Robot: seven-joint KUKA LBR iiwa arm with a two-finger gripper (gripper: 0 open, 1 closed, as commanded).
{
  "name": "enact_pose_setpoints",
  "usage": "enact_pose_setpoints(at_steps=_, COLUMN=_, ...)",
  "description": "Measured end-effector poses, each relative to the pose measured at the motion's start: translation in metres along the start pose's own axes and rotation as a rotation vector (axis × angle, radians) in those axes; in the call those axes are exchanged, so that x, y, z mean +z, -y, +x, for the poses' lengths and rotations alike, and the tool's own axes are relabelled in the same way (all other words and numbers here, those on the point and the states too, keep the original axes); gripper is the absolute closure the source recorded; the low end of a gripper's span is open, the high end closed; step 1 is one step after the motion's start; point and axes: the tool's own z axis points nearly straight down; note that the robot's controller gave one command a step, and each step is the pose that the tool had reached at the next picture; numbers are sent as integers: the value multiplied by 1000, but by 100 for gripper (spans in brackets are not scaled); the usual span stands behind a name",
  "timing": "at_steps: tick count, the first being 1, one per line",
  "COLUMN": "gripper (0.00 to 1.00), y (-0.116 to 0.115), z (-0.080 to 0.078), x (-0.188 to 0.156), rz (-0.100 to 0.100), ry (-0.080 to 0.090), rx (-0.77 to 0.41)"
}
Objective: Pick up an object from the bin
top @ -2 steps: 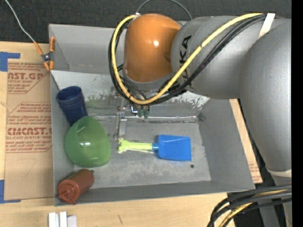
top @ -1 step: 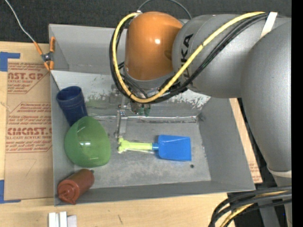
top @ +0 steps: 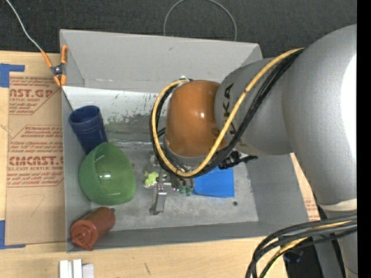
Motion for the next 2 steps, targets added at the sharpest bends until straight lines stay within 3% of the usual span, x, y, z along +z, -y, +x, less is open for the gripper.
enact_pose_setpoints(at_steps=1, gripper=0, y=-19, z=-40, x=-17, rz=-5, ry=22, rx=-62)
enact_pose_setpoints(at_steps=2, gripper=0, y=25, z=-38, x=31, rz=-3, ry=7, rx=275)
